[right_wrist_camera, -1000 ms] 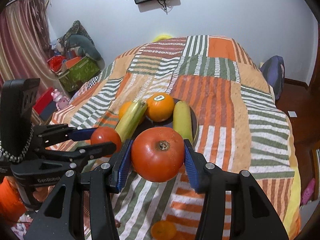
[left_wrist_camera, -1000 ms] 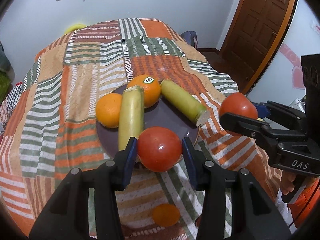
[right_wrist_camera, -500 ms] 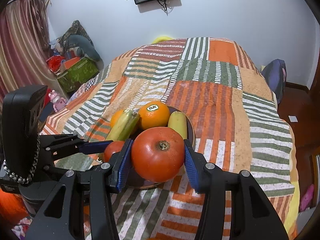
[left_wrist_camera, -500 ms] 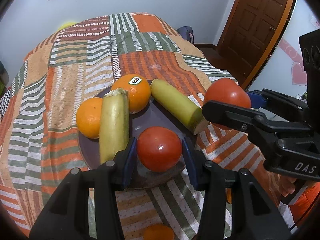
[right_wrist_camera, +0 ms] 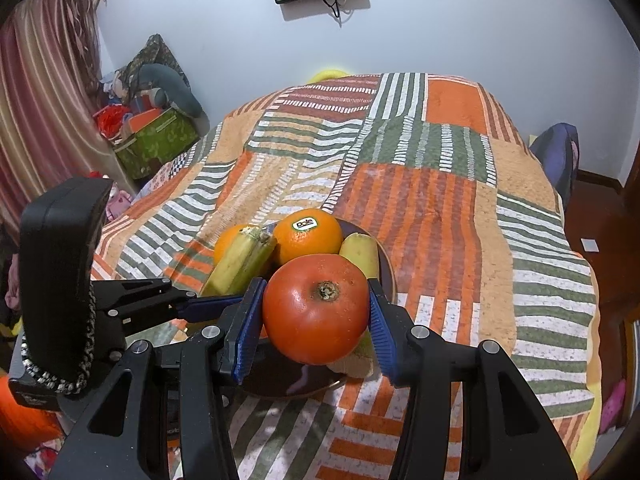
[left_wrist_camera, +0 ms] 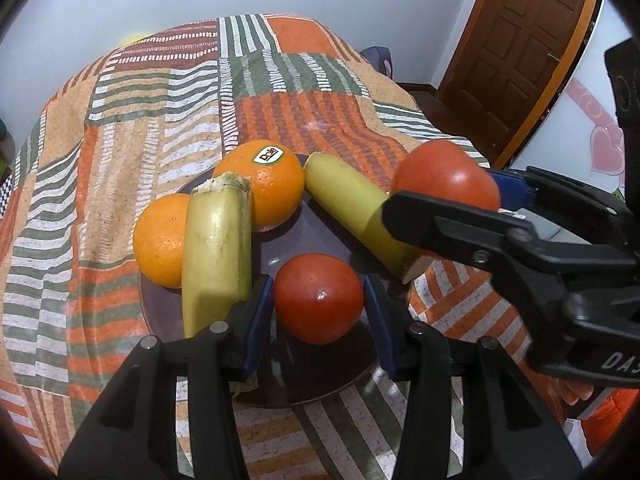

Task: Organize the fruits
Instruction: 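Lower both tomatoes onto the plate between the cobs and open both tools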

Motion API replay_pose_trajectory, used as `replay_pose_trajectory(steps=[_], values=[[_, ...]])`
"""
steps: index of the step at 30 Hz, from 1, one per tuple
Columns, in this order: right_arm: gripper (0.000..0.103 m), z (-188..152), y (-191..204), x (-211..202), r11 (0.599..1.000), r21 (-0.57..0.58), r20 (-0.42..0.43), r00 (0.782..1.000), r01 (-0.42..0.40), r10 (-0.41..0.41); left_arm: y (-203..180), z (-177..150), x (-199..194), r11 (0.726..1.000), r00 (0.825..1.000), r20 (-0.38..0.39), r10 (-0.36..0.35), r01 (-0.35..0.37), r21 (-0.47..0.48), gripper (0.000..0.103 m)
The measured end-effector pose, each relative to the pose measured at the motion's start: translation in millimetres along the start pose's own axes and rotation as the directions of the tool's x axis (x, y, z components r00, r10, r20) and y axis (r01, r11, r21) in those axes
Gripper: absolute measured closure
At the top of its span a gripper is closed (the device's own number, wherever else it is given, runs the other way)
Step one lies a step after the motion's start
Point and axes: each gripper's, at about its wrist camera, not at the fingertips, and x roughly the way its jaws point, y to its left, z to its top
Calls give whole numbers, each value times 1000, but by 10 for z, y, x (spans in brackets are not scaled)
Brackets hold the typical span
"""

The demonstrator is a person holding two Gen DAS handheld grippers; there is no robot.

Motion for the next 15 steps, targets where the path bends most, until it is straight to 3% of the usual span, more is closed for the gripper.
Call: replay_pose_trajectory(steps=[6, 11, 15], values=[[57, 9, -7, 71, 1000, 0, -10, 1000, -6, 6, -4, -6, 6, 1000, 1000, -2, 13, -13, 3, 56], [57, 14, -10, 97, 1000, 7, -10, 1000, -15, 15, 35, 21, -114, 1000, 999, 40, 2, -1, -20, 52], [57, 31, -24, 131, 1000, 14, -14, 1000, -17, 17, 20, 19, -229, 999, 996, 71, 46, -46, -8, 51]])
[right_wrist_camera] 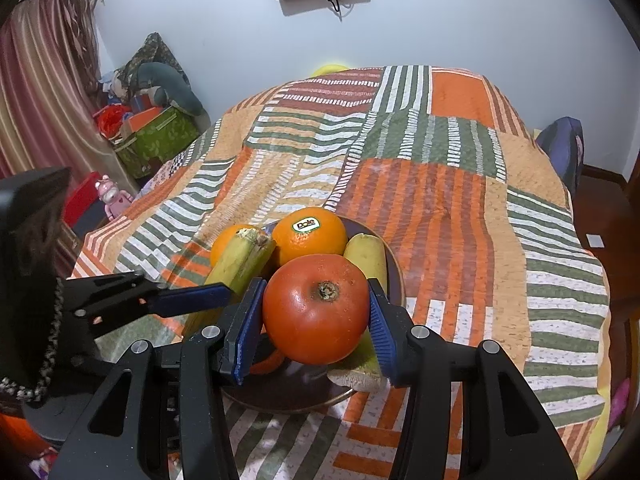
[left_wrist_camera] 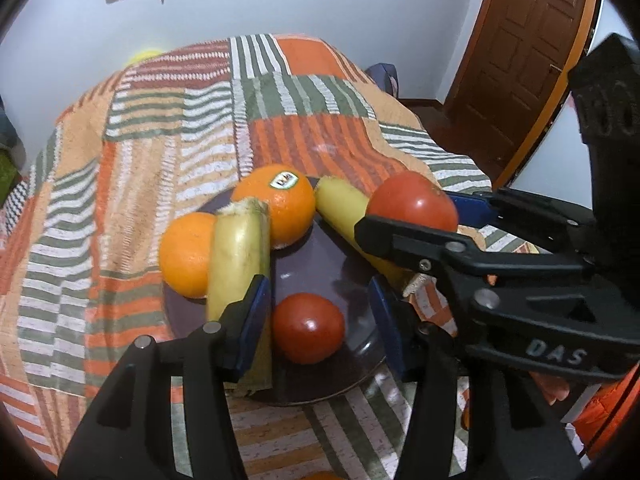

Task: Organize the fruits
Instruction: 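Lower both tomatoes onto the plate between the cobs and open both tools, then pull both tools back and move them toward the tangerines on the quilt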

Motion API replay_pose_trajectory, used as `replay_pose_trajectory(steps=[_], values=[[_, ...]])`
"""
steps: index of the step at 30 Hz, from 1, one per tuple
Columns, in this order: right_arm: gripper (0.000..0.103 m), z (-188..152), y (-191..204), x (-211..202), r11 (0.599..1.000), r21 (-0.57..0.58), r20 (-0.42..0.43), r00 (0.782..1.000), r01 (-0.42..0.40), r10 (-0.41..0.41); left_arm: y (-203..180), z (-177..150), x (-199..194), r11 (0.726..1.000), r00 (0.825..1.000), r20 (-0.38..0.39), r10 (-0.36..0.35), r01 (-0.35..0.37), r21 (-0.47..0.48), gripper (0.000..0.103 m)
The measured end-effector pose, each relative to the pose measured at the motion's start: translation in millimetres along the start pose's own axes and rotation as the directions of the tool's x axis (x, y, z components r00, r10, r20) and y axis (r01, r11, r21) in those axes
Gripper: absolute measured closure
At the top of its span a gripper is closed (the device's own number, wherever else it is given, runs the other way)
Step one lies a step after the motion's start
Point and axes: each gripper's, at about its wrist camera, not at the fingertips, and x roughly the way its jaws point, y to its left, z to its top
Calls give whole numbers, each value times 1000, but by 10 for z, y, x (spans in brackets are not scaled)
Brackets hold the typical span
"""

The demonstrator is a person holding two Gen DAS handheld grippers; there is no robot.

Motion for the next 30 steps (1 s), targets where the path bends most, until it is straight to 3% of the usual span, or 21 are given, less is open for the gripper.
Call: replay_pose_trajectory(steps=[10, 21, 26, 30], values=[[57, 26, 22, 92, 1000, 2, -16, 1000, -14, 14, 226, -36, -218, 997, 996, 47, 73, -72, -29, 51], [56, 6, 96, 266, 1000, -21, -55, 998, 2, -4, 341, -60, -186, 995, 996, 38, 85, -82, -54, 51], [44, 41, 103, 186, 1000, -24, -23, 1000, 12, -13, 346, -63, -224, 995, 995, 41, 90, -88, -53, 51], [43, 58, 103, 94, 1000, -22, -8, 1000, 16, -17, 353, -66, -302, 994, 994, 48, 96, -93, -56, 51]])
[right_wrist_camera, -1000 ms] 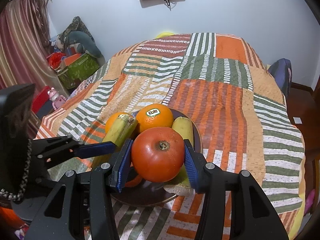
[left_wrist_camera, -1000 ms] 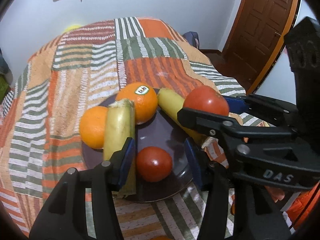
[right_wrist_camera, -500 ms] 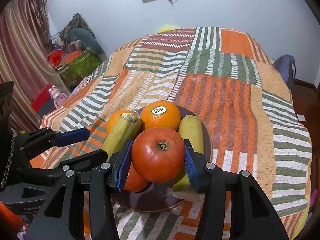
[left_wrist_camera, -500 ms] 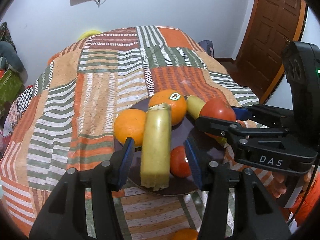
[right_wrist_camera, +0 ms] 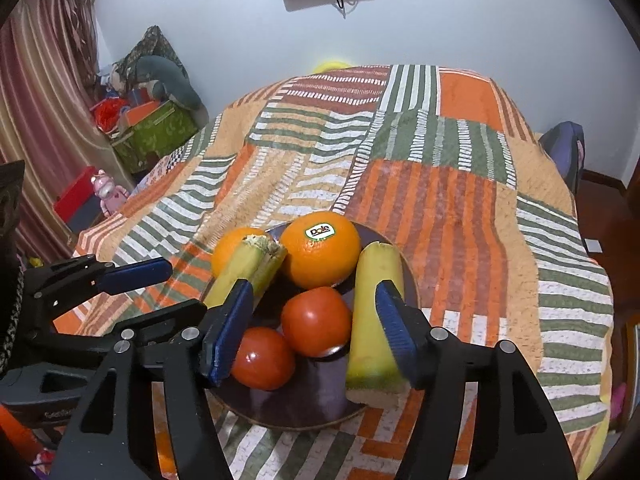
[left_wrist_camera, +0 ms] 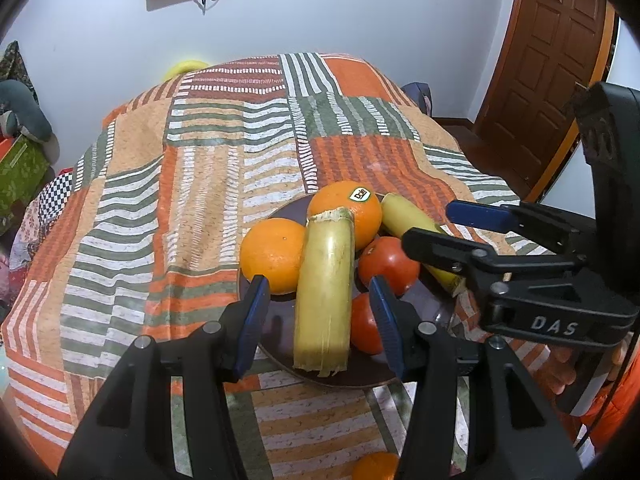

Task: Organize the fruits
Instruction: 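Pull both tools back and move them toward the tangerines on the quilt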

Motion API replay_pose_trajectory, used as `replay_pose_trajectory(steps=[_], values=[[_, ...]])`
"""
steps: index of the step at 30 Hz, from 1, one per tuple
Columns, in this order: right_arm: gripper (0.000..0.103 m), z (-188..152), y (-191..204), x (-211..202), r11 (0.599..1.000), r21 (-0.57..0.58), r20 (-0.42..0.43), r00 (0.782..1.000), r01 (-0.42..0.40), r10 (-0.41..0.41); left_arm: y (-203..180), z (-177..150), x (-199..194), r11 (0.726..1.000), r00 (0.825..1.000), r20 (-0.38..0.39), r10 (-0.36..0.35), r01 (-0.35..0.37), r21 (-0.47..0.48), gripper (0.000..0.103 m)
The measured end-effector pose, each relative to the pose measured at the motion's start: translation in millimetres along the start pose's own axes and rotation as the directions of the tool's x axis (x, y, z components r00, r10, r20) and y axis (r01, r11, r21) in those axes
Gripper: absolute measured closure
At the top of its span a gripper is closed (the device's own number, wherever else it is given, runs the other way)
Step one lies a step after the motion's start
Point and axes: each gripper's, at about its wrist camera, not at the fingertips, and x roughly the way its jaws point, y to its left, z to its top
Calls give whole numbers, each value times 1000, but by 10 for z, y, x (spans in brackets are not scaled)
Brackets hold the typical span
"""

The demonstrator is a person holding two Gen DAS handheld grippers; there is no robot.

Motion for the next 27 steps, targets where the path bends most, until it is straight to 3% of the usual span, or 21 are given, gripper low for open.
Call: replay_pose_trajectory(steps=[11, 18, 22, 27], values=[[43, -130, 111, -437, 999, -22, 22, 999, 49, -48, 65, -91, -491, 1000, 999, 32, 23, -23, 4, 51], [43, -274, 200, -717, 997, -25, 29, 997, 72, -71, 158, -277, -808, 999, 999, 17, 38, -37, -15, 45], [43, -409, 252, -834, 995, -36, 20, 996, 88, -87, 179, -410, -965, 999, 999, 17, 51, -51, -14, 36], [42, -592, 272, -937, 996, -26, 6, 996, 89, -88, 152, -589, -1061, 999, 999, 4, 40, -40, -18, 36]])
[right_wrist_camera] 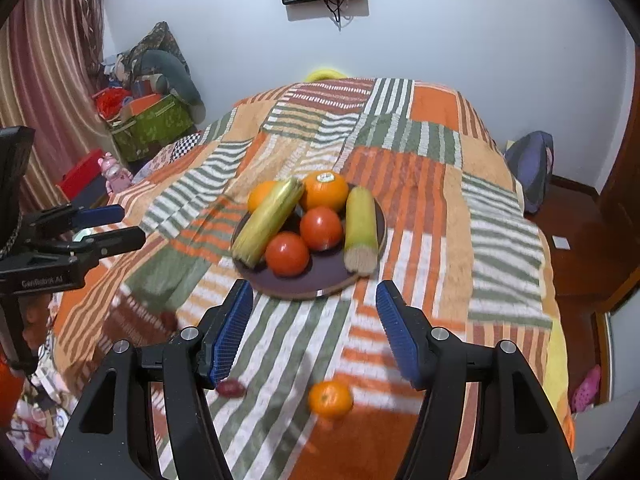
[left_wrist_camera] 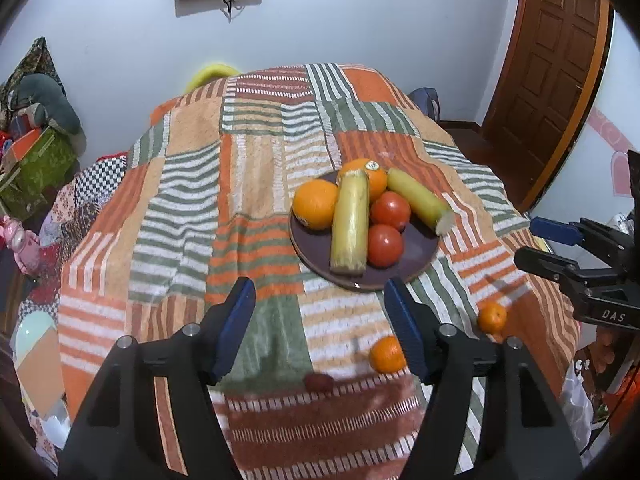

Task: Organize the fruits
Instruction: 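Pull both tools back and move them toward the tangerines on the quilt, then grasp a tangerine with the right tool while the left tool grasps another tangerine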

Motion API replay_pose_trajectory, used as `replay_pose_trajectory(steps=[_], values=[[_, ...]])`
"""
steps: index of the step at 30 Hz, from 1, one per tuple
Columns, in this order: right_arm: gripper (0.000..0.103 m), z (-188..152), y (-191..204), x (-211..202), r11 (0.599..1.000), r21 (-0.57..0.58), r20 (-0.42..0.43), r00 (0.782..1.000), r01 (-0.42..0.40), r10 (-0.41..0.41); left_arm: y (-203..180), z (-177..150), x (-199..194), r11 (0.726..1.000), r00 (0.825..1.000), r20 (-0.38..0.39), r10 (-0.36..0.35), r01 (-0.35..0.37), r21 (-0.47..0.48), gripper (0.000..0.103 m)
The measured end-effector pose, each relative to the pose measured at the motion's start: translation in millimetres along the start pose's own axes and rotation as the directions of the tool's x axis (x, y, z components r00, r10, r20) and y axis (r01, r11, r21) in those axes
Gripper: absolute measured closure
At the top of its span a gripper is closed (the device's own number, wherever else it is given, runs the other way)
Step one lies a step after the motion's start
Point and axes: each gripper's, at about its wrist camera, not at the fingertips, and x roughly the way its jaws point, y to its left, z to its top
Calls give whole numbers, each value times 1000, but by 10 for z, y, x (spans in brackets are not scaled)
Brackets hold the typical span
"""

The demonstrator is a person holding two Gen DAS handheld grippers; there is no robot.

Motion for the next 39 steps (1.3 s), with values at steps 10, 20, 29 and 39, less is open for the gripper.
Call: replay_pose_trajectory(steps=[10, 20, 29, 39], values=[[42, -376, -40, -37, 997, 71, -46, 999, -2, 5, -168, -291, 79, 999, 996, -75, -38, 40, 15, 33], [43, -729, -89, 203, 992, 126, -132, 991, -3, 20, -245, -537, 370, 998, 982, -174, -67, 70, 10, 33], [57, -830, -152, 419, 991, 135, -182, 983, -8, 33, -346, -595, 535, 995, 974, -208, -89, 96, 24, 33], [71, -742, -144, 540, 996, 86, -177, 984, 17, -1, -461, -561, 680, 993, 971, -217, -98, 110, 40, 44]])
